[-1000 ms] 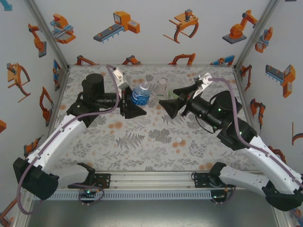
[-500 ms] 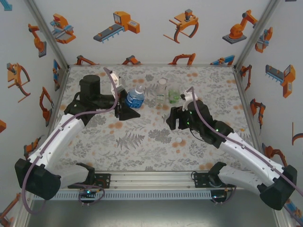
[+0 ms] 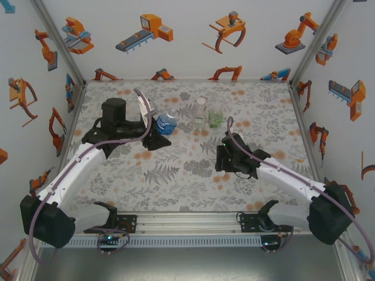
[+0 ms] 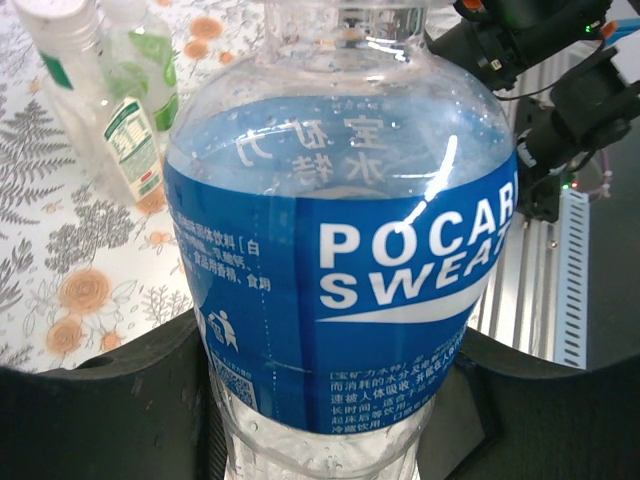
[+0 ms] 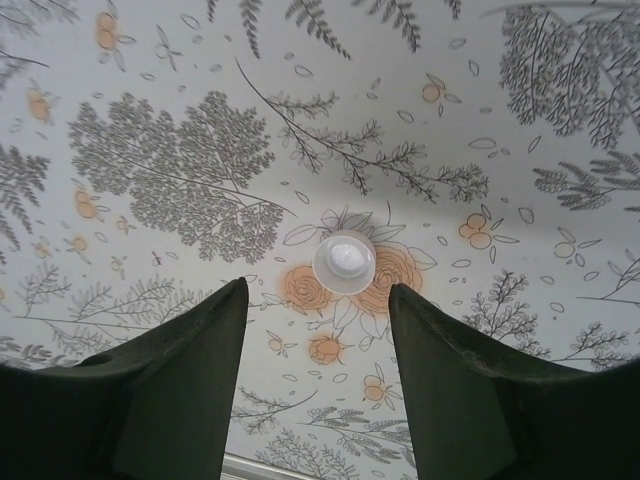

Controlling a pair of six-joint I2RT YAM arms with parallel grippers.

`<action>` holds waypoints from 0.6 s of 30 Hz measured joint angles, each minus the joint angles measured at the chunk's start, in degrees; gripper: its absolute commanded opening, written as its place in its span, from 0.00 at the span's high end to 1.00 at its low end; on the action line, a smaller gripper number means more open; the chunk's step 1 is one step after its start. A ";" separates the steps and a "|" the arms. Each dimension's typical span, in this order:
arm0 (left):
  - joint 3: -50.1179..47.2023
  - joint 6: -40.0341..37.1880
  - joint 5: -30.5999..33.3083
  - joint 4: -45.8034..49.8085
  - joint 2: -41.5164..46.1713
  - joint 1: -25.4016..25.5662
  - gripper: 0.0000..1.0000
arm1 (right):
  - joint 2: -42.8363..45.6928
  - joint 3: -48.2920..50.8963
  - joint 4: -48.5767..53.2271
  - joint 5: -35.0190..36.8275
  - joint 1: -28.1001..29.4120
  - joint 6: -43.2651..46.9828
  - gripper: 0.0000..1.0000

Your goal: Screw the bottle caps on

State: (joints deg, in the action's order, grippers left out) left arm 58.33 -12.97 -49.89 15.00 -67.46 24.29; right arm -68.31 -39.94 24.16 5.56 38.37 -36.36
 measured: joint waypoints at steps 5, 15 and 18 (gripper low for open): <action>-0.42 -0.02 2.32 -0.17 0.31 -0.02 1.00 | -7.06 -2.43 1.97 -0.20 0.00 -0.31 0.46; -0.70 -0.02 3.02 -0.63 0.79 -0.02 1.00 | -13.27 -4.94 2.58 -0.09 0.00 -0.11 0.53; -0.72 -0.02 3.02 -0.70 0.81 0.00 1.00 | -14.67 -4.98 2.60 -0.09 0.00 -0.09 0.55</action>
State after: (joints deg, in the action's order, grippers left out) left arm 57.60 -12.99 -46.87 14.31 -66.65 24.29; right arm -82.98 -44.93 26.76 5.48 38.37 -36.45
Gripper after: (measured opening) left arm 0.550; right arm 0.465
